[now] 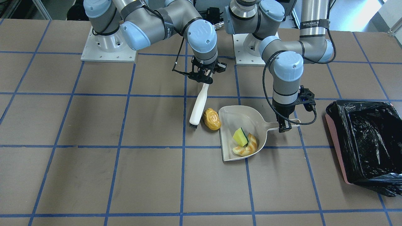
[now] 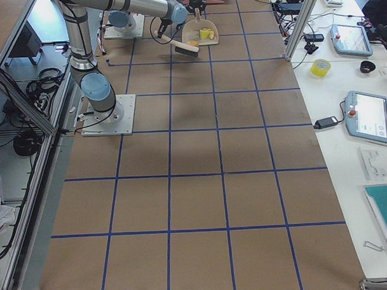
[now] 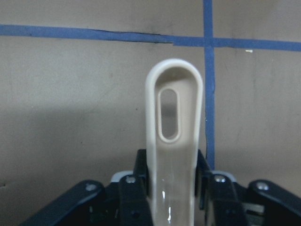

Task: Sweep and dump trash into bin
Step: 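Sweep the yellow potato into the dustpan with the right gripper's brush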

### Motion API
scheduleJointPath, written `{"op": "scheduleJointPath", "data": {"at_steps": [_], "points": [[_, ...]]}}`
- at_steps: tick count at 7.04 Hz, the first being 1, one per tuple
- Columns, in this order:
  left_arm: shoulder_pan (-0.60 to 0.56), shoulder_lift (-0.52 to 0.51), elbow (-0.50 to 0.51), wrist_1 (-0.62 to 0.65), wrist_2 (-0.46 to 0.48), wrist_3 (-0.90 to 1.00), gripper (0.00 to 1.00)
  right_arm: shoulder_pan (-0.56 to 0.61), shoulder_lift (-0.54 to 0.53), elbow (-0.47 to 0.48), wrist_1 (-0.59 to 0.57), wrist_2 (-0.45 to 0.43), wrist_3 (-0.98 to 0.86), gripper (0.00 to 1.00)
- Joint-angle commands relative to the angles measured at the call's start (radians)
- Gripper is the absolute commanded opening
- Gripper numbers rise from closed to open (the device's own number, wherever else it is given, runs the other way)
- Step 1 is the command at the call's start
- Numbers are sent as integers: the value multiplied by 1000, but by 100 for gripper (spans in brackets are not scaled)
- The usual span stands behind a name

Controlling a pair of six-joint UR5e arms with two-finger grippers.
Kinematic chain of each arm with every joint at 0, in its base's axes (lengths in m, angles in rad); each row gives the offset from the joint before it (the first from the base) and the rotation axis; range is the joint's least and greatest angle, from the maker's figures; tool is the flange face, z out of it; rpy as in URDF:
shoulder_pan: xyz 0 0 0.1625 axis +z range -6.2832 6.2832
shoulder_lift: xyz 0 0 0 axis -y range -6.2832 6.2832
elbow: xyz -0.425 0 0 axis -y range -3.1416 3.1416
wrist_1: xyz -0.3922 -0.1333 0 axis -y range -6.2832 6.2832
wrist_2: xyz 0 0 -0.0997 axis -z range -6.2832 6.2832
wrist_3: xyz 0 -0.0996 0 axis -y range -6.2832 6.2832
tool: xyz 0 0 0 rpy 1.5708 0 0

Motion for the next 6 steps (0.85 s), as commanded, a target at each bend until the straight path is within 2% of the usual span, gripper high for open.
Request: {"op": "scheduleJointPath", "data": {"at_steps": [1,4,6], "points": [[0,1,2,0,-1,0,0,3,71,-22,-145,41,0,0],[-34,24,0,0,0,1,0,20,183,-198,-201,97,-31,0],[-32,12,11,2,0,1,0,18,184,-215,-145,76,-103,0]]}}
